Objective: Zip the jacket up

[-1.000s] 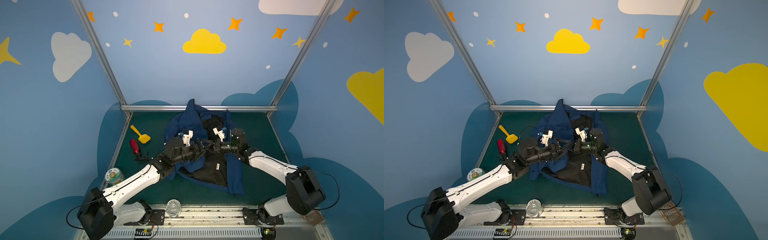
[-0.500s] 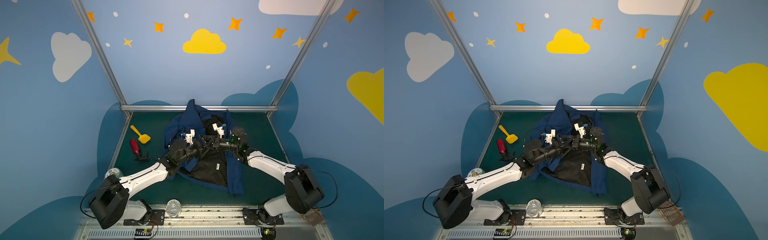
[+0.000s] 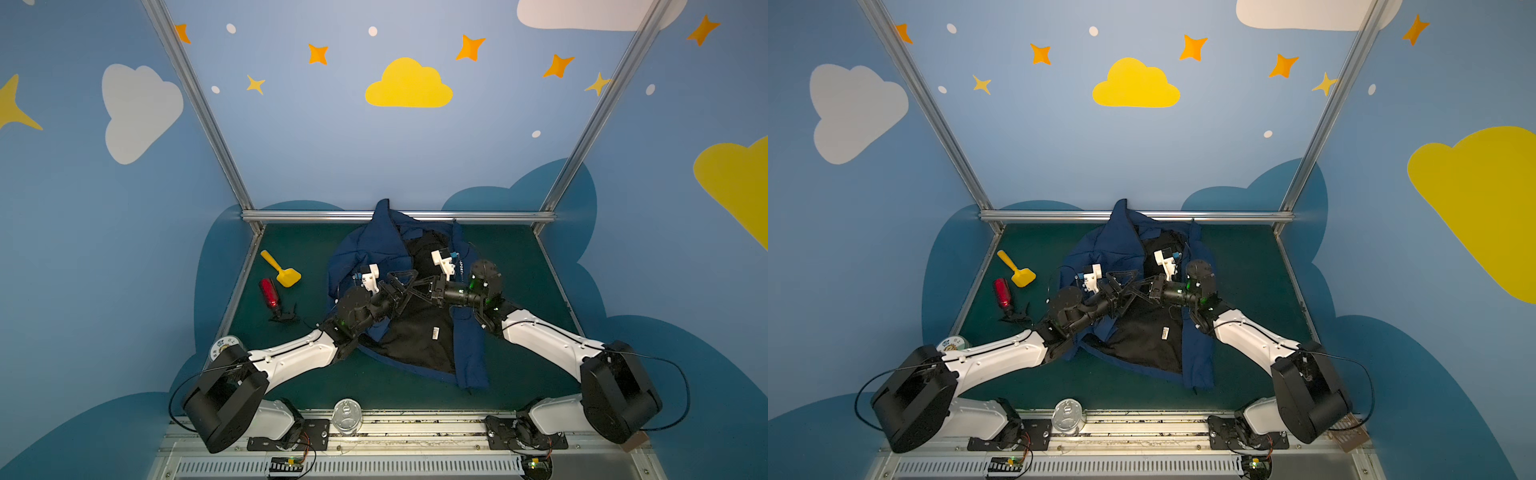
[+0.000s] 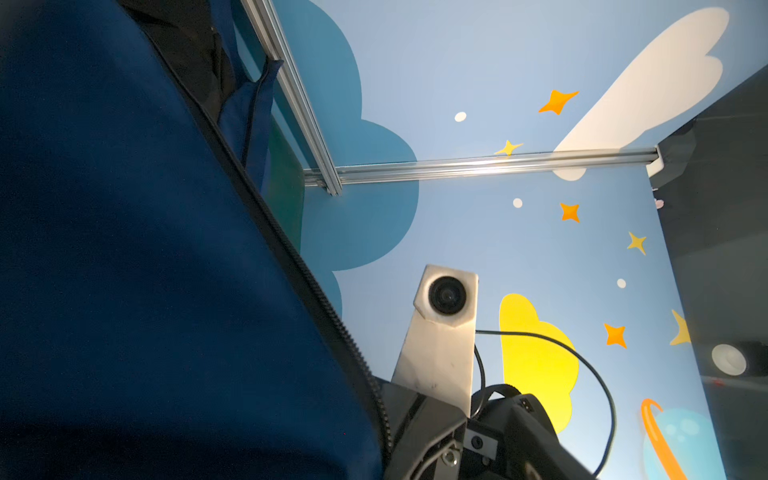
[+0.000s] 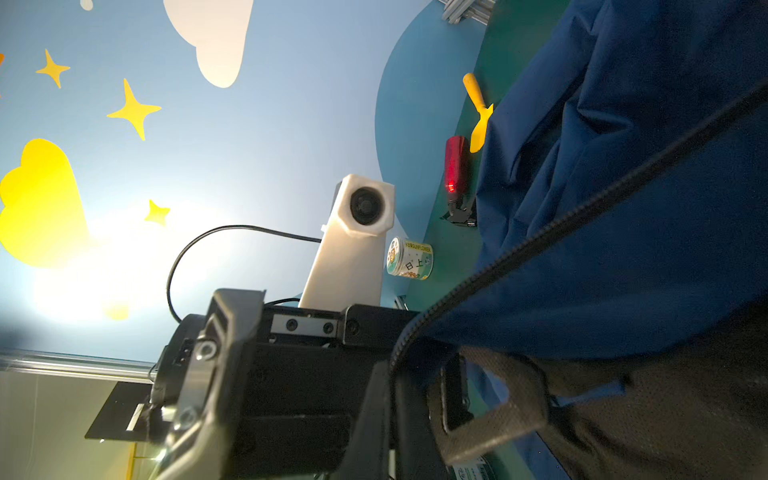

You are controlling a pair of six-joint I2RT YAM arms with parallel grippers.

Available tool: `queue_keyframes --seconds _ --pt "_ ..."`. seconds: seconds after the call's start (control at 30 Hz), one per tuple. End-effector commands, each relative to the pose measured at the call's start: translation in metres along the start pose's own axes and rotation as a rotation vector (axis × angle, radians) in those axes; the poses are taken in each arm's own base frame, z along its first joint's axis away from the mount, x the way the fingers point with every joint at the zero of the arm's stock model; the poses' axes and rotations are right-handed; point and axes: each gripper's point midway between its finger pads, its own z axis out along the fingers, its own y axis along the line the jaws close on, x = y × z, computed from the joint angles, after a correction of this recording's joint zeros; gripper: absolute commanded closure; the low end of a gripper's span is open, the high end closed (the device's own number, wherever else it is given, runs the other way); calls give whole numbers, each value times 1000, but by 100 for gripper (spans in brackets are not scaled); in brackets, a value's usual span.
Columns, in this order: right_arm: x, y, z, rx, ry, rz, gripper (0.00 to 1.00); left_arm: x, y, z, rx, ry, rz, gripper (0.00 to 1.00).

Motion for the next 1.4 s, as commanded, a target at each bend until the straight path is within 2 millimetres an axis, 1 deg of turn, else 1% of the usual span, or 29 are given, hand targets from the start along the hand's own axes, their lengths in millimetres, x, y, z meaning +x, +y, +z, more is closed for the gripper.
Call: queue_keyframes --seconds 0.0,0.13,0.27,0.37,0.43,0.5,0.57,0.63,0.7,0.8,1.0,1.07,1.37 --pt "-5 13 -10 -23 -36 -50 100 -10 -6 -6 19 -52 18 15" --pt "-7 12 -16 -19 -52 -51 100 -12 -6 -14 -11 -68 48 31" --pt "-9 12 -20 -15 -60 -52 100 -16 -2 -21 -26 -95 47 43" --pt "-10 12 -22 -13 -66 -53 100 -17 -2 -23 -28 -103 44 54" --pt "-10 13 -22 -16 -66 -54 100 -17 -2 -24 -31 -103 49 64" --pt "-10 15 -22 -25 -59 -58 100 -17 -2 -24 -35 -99 50 78" --pt "-10 17 -21 -30 -54 -59 100 -16 -1 -23 -39 -94 52 88" --pt "-11 19 -20 -36 -52 -62 100 -15 -2 -24 -40 -89 54 94" --pt "-12 21 -20 -43 -49 -64 100 -14 -4 -24 -41 -83 63 96" --pt "-15 24 -15 -56 -35 -67 100 -12 -8 -26 -50 -70 90 96" --pt "-22 24 -5 -82 -17 -51 100 -11 -19 -31 -39 -67 130 94" --pt "-23 25 -2 -95 -17 -46 100 -11 -20 -32 -40 -67 136 94" --pt "-20 27 10 -119 17 -14 100 -8 -24 -28 -18 -43 133 92"
